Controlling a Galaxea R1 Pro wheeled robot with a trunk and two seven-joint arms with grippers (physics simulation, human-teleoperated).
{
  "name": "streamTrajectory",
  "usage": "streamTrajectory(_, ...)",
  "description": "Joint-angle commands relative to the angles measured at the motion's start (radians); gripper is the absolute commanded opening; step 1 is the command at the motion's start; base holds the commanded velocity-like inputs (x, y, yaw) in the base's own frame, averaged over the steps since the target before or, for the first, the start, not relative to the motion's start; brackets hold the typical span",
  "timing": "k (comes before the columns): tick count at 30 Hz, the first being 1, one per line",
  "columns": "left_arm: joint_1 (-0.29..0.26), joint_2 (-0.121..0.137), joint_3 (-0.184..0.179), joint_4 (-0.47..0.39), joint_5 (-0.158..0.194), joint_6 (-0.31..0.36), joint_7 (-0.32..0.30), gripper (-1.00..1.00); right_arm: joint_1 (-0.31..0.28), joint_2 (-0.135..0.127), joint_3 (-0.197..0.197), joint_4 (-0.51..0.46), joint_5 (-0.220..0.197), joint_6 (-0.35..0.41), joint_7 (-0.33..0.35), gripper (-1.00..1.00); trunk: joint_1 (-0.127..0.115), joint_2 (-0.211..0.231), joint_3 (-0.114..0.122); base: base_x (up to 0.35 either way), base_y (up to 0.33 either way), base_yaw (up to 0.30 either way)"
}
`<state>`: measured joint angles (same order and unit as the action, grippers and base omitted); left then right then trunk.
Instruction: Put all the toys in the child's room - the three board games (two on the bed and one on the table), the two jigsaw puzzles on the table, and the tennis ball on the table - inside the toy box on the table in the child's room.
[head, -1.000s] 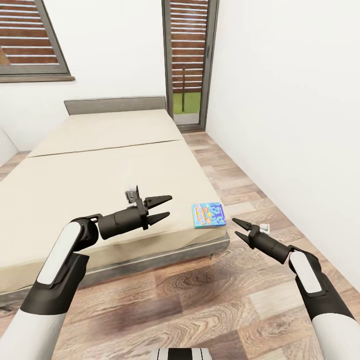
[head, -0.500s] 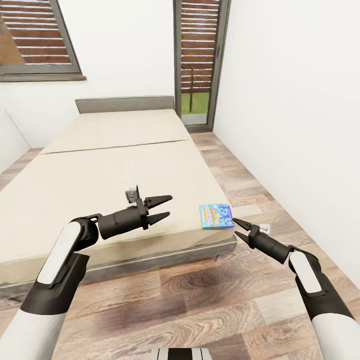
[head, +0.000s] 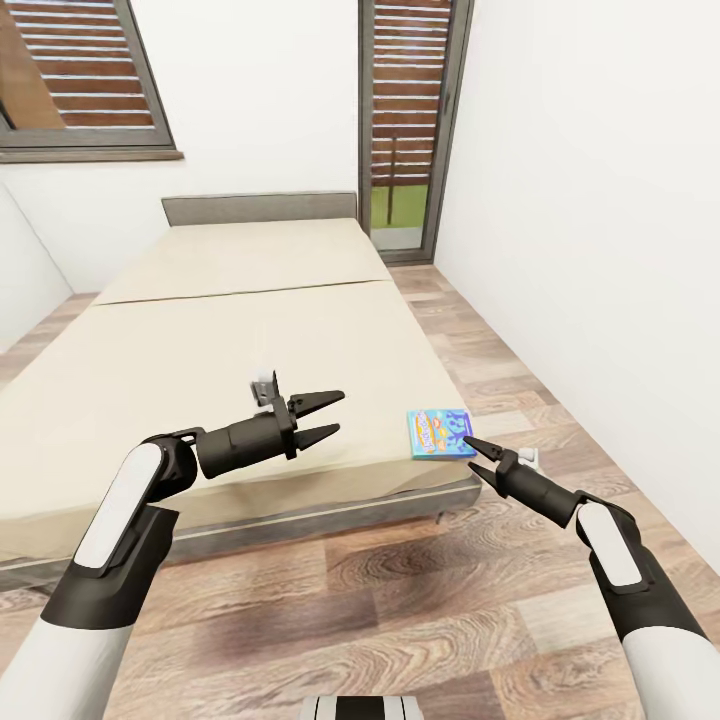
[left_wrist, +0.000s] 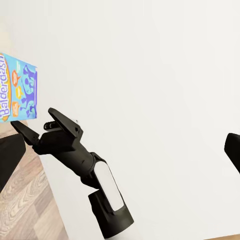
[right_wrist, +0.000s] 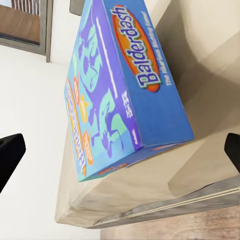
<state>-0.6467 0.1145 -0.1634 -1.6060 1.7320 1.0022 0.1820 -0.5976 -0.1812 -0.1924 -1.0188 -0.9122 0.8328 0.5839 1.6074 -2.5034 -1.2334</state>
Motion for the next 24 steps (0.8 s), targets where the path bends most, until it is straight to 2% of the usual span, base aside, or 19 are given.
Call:
streamTrajectory(1, -0.001, 0.001, -0.001, 0.0, 0.011, 0.0, 0.01, 1.0, -0.001, 0.001, -0.002, 0.0, 0.0, 0.006, 0.002, 1.0, 0.0, 0.0, -0.001, 0.0, 0.0, 0.018)
streamTrajectory(24, -0.001, 0.001, -0.002, -0.001, 0.011, 0.0, 0.01, 1.0, -0.001, 0.003, -0.001, 0.0, 0.0, 0.006, 0.004, 1.0, 0.0, 0.0, -0.001, 0.0, 0.0, 0.005)
